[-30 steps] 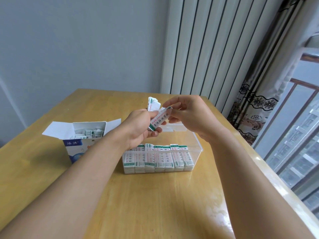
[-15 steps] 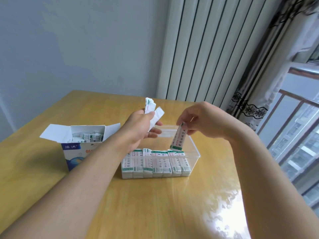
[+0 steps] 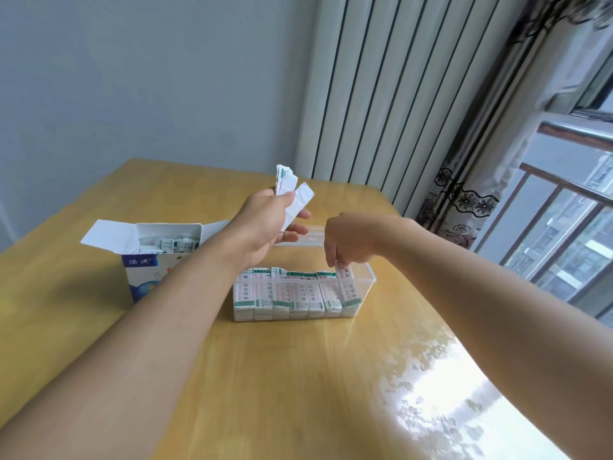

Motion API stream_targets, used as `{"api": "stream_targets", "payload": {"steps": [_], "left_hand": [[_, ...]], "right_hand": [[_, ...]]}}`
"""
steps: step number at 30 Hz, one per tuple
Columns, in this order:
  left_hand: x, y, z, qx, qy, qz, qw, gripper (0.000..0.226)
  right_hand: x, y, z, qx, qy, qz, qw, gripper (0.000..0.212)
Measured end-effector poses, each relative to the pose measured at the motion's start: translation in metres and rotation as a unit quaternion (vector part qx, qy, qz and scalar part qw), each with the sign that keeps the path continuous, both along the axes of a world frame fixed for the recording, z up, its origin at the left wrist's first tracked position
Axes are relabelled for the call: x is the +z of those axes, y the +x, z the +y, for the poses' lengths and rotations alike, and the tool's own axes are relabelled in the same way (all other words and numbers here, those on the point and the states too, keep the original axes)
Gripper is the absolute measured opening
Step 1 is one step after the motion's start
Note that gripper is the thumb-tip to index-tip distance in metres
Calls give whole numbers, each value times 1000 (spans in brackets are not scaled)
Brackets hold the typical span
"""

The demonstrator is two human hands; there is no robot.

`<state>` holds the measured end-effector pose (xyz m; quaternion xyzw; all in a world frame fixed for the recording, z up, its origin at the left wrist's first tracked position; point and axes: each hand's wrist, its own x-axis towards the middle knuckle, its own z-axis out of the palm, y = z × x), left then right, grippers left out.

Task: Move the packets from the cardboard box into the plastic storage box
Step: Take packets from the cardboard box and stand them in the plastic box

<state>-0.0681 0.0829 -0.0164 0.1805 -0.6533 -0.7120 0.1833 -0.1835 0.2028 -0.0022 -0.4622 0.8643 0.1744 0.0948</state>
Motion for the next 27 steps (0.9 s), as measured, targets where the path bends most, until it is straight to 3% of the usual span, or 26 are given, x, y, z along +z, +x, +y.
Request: {"api": "stream_targets", "payload": {"steps": [12,21,23,25,27], "left_hand": [[1,1,-2,-3,17,4,1000,24],[2,3,-3,4,27,6,1000,24],[3,4,-3,3,30,3,1000,22],[4,6,-5,-6,30,-5,1000,21],[4,8,-5,-18,29,-12,999,21]], "right_hand": [[-3,20,2,64,34,156,985,30],[2,33,1,15,47,97,994,26],[14,27,3,-17,-23,68,997,22],[29,19,8,-49,-154,66,985,16],[32,14,18,-97,-342,8,935,13]]}}
